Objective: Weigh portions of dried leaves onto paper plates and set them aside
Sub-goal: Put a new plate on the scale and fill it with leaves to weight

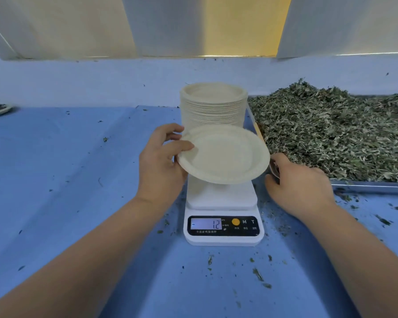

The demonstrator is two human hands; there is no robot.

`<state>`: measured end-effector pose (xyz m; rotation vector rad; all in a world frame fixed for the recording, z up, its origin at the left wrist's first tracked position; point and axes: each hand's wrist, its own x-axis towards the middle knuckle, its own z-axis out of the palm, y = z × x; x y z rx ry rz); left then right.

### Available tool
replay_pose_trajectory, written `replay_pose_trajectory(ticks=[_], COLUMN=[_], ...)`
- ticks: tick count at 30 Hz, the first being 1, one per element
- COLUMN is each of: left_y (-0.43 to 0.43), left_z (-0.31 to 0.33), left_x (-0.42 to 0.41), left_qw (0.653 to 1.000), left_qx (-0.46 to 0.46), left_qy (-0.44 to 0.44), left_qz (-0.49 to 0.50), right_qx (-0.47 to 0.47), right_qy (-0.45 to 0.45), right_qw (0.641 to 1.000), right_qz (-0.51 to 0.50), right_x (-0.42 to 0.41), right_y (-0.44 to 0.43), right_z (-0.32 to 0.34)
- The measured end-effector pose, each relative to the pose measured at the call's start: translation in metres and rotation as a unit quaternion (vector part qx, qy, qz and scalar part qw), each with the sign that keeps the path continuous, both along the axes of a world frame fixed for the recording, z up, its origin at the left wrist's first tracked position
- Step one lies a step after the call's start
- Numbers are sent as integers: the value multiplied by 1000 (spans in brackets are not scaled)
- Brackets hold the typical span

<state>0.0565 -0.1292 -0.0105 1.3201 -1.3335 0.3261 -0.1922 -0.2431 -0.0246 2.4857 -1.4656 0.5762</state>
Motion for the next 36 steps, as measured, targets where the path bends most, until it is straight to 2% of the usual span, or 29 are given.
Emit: replay_pose_trajectory(ticks=[11, 14, 17, 20, 25, 27, 30, 32, 36], left_y=[-1, 1, 5, 8, 14, 12, 10, 11, 11], left_z=[-33, -38, -38, -34, -27, -22, -10, -8, -9], left_x=[11, 17, 23, 27, 21, 18, 12, 8, 2], left_qw=[994, 981, 965, 967, 941, 916, 842, 822, 824], left_qx=[107, 189, 242, 216, 184, 170, 139, 159, 201], left_qy=[-4, 12, 76, 118, 283, 361, 505, 518, 493], left_qz=[5, 34, 65, 63, 16, -28, -130, -177, -193], right_qx=[12, 14, 15, 32, 88, 86, 80, 63, 15], right_qy=[23, 30, 29, 4, -76, -83, -83, -91, -138], right_qw=[1000, 999, 999, 999, 993, 993, 993, 993, 989], right_qz=[2, -1, -3, -3, 16, 19, 22, 30, 54], right_x=[-2, -1, -1, -1, -3, -2, -1, -2, 0], right_y=[0, 1, 3, 7, 8, 8, 7, 7, 8], right_z=[0, 0, 2, 5, 8, 8, 11, 10, 8])
